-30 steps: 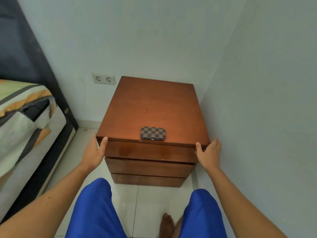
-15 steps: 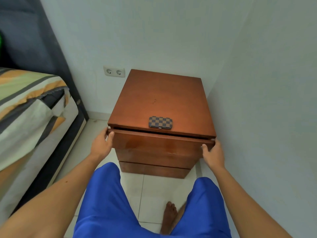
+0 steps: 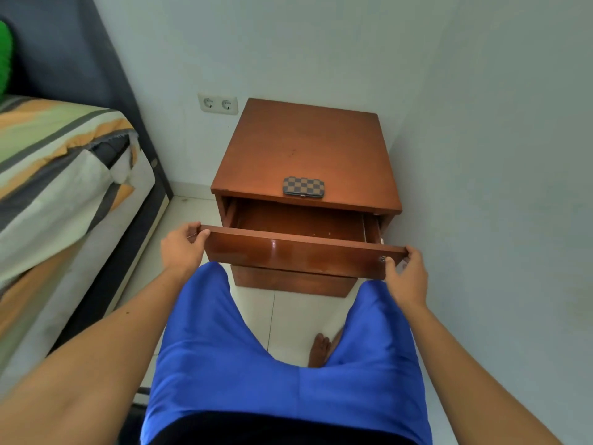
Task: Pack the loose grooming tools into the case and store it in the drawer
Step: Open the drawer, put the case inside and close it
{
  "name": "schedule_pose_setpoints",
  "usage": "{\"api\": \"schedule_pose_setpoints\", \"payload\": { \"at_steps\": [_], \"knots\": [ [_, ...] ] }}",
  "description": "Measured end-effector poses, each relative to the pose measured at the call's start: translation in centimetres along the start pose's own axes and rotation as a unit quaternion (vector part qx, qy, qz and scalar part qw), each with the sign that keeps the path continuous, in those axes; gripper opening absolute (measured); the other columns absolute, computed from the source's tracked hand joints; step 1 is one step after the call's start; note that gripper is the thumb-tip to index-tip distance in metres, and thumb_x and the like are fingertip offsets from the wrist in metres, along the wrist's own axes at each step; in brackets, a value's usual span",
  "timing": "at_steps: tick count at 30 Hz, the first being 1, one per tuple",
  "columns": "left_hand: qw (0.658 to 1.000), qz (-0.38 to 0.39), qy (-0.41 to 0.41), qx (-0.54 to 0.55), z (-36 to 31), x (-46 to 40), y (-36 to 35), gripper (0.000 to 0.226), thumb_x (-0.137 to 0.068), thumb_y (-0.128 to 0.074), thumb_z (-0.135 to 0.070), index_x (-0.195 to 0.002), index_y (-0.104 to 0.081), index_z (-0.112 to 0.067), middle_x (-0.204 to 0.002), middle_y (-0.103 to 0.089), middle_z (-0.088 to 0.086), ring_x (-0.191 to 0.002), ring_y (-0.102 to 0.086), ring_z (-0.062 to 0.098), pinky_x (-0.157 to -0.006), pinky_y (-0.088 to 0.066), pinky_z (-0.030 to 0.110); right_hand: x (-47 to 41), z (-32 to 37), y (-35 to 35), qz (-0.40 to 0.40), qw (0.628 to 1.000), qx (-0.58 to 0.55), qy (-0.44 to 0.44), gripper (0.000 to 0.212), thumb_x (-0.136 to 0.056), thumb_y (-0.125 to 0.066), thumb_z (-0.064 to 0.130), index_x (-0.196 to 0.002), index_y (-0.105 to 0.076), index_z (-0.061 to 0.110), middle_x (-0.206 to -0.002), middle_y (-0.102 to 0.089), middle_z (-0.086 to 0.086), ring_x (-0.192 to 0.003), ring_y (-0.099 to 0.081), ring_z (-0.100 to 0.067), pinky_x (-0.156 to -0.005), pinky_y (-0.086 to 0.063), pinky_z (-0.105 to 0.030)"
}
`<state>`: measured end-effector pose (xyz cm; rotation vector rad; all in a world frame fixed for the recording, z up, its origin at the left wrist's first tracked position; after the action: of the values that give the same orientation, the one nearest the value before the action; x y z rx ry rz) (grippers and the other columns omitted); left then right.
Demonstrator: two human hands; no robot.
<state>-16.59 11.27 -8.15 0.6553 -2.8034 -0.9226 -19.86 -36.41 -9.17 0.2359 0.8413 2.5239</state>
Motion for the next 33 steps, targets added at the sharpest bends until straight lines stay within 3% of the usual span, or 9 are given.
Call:
{"api": "schedule_pose_setpoints", "payload": {
  "at_steps": [7,16,26,33],
  "knots": [
    [1.000,-0.010,0.000,-0.011,0.7,2.6,1.6,0.040,-0.098,-0.074,-0.029,-0.132,-0.070,-0.008,-0.123,-0.076,0.012,-0.113,-0.073,0.025,-0.099,-0.051,0.033,3.1,-0.6,0.9,-0.007,1.000,-0.018,0.004,0.065,-0.097,-0.071,0.029,-0.152,-0.042,0.009,-0.151,-0.054,-0.015,-0.139,-0.053,-0.032,-0.116,-0.044,-0.043],
    [0.998,0.018,-0.040,-0.049,-0.3,3.5,2.7,0.046,-0.102,-0.066,-0.036,-0.140,-0.064,-0.010,-0.130,-0.072,0.010,-0.122,-0.067,0.026,-0.108,-0.052,0.044,3.4,0.7,2.3,0.016,0.998,0.050,0.045,0.061,-0.100,-0.065,0.031,-0.152,-0.044,0.007,-0.155,-0.049,-0.015,-0.141,-0.050,-0.032,-0.116,-0.041,-0.042],
    [0.972,0.053,-0.174,-0.149,-6.9,-1.4,0.8,0.034,-0.104,-0.060,-0.030,-0.135,-0.065,-0.018,-0.136,-0.066,0.004,-0.130,-0.058,0.024,-0.111,-0.043,0.041,0.2,8.5,-2.1,0.067,0.983,0.084,0.147,0.053,-0.101,-0.063,0.033,-0.147,-0.053,0.009,-0.149,-0.054,-0.010,-0.139,-0.052,-0.025,-0.114,-0.038,-0.033],
    [0.938,0.127,-0.251,-0.204,-11.3,-5.7,-3.3,0.045,-0.104,-0.062,-0.033,-0.145,-0.056,-0.016,-0.148,-0.057,0.006,-0.141,-0.048,0.024,-0.116,-0.038,0.040,-3.4,15.1,-7.4,0.123,0.956,0.114,0.242,0.058,-0.099,-0.067,0.037,-0.150,-0.048,0.015,-0.152,-0.050,-0.005,-0.140,-0.049,-0.021,-0.115,-0.043,-0.035]
  ]
}}
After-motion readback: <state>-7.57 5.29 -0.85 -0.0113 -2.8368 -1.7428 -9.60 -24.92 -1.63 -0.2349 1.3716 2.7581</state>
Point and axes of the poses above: each hand's wrist, its own x-axis away from the middle knuckle, its own y-axis out of the back of the hand, z = x × y, the point moved 2 cm from there along -x, towards the middle knuckle
